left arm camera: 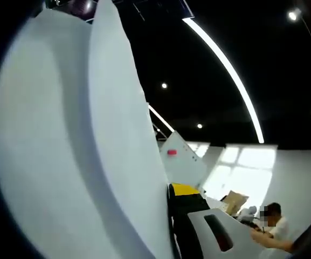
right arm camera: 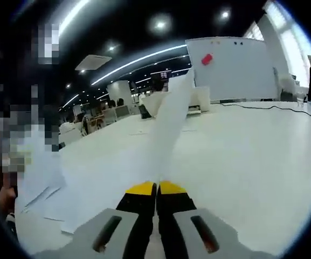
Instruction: Organize the stack of printing papers by aligning and flattening the scattered papers on the table
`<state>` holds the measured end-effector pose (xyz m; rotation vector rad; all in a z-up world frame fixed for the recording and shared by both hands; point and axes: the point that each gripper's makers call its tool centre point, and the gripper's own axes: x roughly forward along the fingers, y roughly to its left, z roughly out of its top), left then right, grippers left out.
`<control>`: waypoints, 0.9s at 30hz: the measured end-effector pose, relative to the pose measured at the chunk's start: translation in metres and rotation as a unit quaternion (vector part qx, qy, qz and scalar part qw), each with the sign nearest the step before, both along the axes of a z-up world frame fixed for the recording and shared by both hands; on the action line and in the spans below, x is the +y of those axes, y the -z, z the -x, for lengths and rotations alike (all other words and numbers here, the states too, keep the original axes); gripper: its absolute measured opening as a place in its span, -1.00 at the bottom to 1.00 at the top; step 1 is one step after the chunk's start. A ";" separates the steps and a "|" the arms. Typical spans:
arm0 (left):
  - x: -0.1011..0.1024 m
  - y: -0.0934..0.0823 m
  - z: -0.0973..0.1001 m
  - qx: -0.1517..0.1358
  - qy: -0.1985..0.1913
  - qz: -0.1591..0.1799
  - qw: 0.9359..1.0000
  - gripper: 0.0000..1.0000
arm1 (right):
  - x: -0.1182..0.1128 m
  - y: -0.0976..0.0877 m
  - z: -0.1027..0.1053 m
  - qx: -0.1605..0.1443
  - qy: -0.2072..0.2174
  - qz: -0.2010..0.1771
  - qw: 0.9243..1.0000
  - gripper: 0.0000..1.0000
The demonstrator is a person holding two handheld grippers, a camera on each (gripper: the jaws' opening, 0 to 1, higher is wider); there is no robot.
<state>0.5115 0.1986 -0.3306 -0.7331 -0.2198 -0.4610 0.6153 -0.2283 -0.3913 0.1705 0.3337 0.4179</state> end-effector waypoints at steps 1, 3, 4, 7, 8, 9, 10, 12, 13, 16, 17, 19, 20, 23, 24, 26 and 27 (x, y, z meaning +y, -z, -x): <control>0.000 0.000 0.000 0.001 0.000 -0.001 1.000 -0.85 | 0.000 -0.005 0.000 -0.003 -0.001 -0.009 1.000 -1.00; 0.000 0.000 -0.001 0.001 0.001 -0.002 1.000 -0.85 | -0.002 -0.009 -0.001 -0.006 -0.001 -0.015 1.000 -1.00; 0.000 0.000 -0.001 0.001 0.001 -0.002 1.000 -0.85 | -0.003 -0.014 -0.002 -0.011 -0.001 -0.020 1.000 -1.00; -0.001 0.001 0.000 0.002 0.001 -0.002 1.000 -0.85 | 0.000 -0.031 0.002 -0.026 -0.002 -0.028 0.999 -1.00; -0.001 0.001 0.000 0.002 0.001 -0.002 1.000 -0.85 | 0.001 -0.036 0.003 -0.031 -0.003 -0.027 0.999 -1.00; -0.001 0.001 0.000 0.002 0.001 -0.002 1.000 -0.85 | 0.002 -0.041 0.003 -0.036 -0.005 -0.027 0.999 -1.00; -0.002 0.000 0.000 0.002 0.001 -0.002 1.000 -0.85 | 0.004 -0.046 0.004 -0.041 -0.007 -0.027 0.999 -1.00; -0.002 0.001 0.000 0.002 0.001 -0.002 1.000 -0.85 | 0.008 -0.057 0.008 -0.051 -0.012 -0.026 0.998 -1.00; -0.001 0.001 0.000 0.002 0.001 -0.002 1.000 -0.85 | 0.009 -0.062 0.009 -0.056 -0.014 -0.026 0.998 -1.00; -0.002 0.000 0.000 0.002 0.001 -0.002 1.000 -0.85 | 0.012 -0.072 0.011 -0.066 -0.018 -0.025 0.997 -1.00; -0.002 0.000 0.000 0.002 0.001 -0.002 1.000 -0.85 | 0.015 -0.078 0.014 -0.072 -0.021 -0.023 0.997 -1.00; -0.002 0.000 0.000 0.002 0.001 -0.002 1.000 -0.85 | 0.017 -0.085 0.015 -0.079 -0.024 -0.020 0.996 -1.00; -0.002 0.000 0.000 0.002 0.001 -0.002 1.000 -0.85 | 0.018 -0.087 0.016 -0.082 -0.026 -0.018 0.996 -1.00; -0.002 0.000 0.000 0.002 0.002 -0.002 1.000 -0.85 | 0.022 -0.095 0.019 -0.090 -0.030 -0.018 0.995 -1.00; -0.002 0.000 0.000 0.002 0.002 -0.002 1.000 -0.85 | 0.023 -0.098 0.020 -0.092 -0.031 -0.018 0.995 -1.00; -0.002 0.000 0.000 0.001 0.002 -0.002 1.000 -0.85 | 0.025 -0.103 0.021 -0.099 -0.034 -0.018 0.994 -1.00; -0.002 0.000 0.000 0.001 0.002 -0.002 1.000 -0.85 | 0.025 -0.105 0.022 -0.100 -0.034 -0.018 0.994 -1.00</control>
